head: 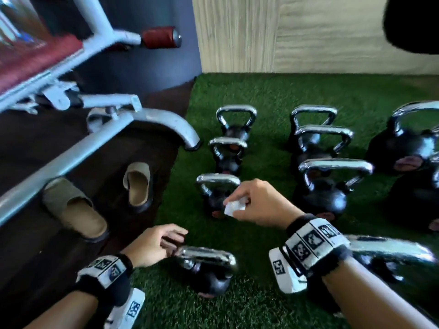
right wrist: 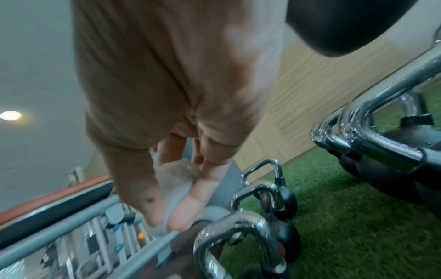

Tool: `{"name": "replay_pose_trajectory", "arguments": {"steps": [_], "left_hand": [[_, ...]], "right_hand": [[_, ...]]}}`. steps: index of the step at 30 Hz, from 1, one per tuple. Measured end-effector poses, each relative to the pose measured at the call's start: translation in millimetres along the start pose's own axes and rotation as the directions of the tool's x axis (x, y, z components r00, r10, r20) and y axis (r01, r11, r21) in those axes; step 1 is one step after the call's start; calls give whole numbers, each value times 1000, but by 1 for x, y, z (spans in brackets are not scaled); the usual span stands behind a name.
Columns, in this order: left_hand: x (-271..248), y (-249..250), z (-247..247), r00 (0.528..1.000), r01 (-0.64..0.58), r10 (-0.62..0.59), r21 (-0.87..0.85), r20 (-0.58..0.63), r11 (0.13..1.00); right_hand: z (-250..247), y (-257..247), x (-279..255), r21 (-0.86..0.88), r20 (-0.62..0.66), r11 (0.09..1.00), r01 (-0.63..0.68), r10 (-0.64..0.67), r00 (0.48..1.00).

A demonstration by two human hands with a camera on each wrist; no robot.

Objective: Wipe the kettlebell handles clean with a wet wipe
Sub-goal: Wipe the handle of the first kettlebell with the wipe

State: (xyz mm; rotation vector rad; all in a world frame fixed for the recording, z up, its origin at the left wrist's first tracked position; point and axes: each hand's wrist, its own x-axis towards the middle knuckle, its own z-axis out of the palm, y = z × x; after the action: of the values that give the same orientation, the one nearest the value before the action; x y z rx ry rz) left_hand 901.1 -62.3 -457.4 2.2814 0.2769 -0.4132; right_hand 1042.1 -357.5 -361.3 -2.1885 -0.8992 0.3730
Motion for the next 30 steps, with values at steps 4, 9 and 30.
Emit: {"name": "replay_pose_trajectory", "arguments": {"steps": [4, 9, 30], "left_hand": [[46, 16, -31, 999, -7, 8, 23, -38, 1000], [113, 4, -40, 998, -64, 63, -74, -14, 995], [222, -9, 15, 945, -328, 307, -331, -115, 885]], "right_hand": [[-9, 13, 10, 100, -241, 992, -72, 94, 966], [1, 31, 39, 191, -395, 971, -142, 208, 895], [57, 19, 121, -67, -532, 988, -141, 84, 842]]}}
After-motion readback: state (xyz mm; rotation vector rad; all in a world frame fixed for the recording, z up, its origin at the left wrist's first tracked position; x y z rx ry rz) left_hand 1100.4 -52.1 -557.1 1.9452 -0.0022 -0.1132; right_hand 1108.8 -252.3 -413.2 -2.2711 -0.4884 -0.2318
